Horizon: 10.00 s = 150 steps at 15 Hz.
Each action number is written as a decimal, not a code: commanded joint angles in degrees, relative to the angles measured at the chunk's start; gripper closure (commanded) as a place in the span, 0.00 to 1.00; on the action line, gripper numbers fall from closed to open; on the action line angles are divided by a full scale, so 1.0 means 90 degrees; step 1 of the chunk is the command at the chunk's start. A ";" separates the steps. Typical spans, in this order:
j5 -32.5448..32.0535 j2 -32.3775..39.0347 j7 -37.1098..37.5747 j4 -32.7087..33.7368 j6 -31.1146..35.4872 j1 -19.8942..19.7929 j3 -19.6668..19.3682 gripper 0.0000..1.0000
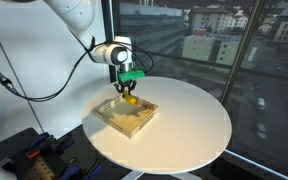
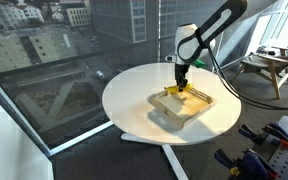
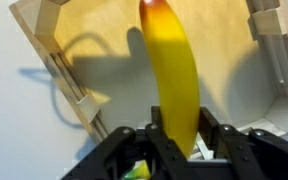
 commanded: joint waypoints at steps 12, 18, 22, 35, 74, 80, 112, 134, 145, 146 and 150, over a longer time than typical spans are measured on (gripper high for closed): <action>0.0559 -0.0092 0.0151 0.0737 -0.0701 -0.0138 -0.0147 0.84; 0.0767 0.0114 0.0623 0.1150 -0.0668 -0.0257 -0.0385 0.84; 0.0827 0.0262 0.0944 0.1342 -0.0676 -0.0344 -0.0457 0.84; 0.0943 0.0735 0.1679 0.2181 -0.0961 -0.0765 -0.0553 0.84; 0.1237 0.1722 0.2212 0.3075 -0.1292 -0.1636 -0.0799 0.84; 0.1239 0.1863 0.2215 0.3185 -0.1300 -0.1650 -0.0792 0.84; 0.1244 0.2470 0.2122 0.3763 -0.1254 -0.1694 -0.0710 0.08; 0.1270 0.2055 0.2195 0.4021 -0.1353 -0.1226 -0.0383 0.00; 0.1334 0.1631 0.2903 0.3874 -0.1237 -0.0998 -0.0399 0.00; 0.1334 0.1614 0.3097 0.3839 -0.1180 -0.0964 -0.0405 0.00; 0.1335 0.1597 0.3746 0.3798 -0.1134 -0.0821 -0.0420 0.00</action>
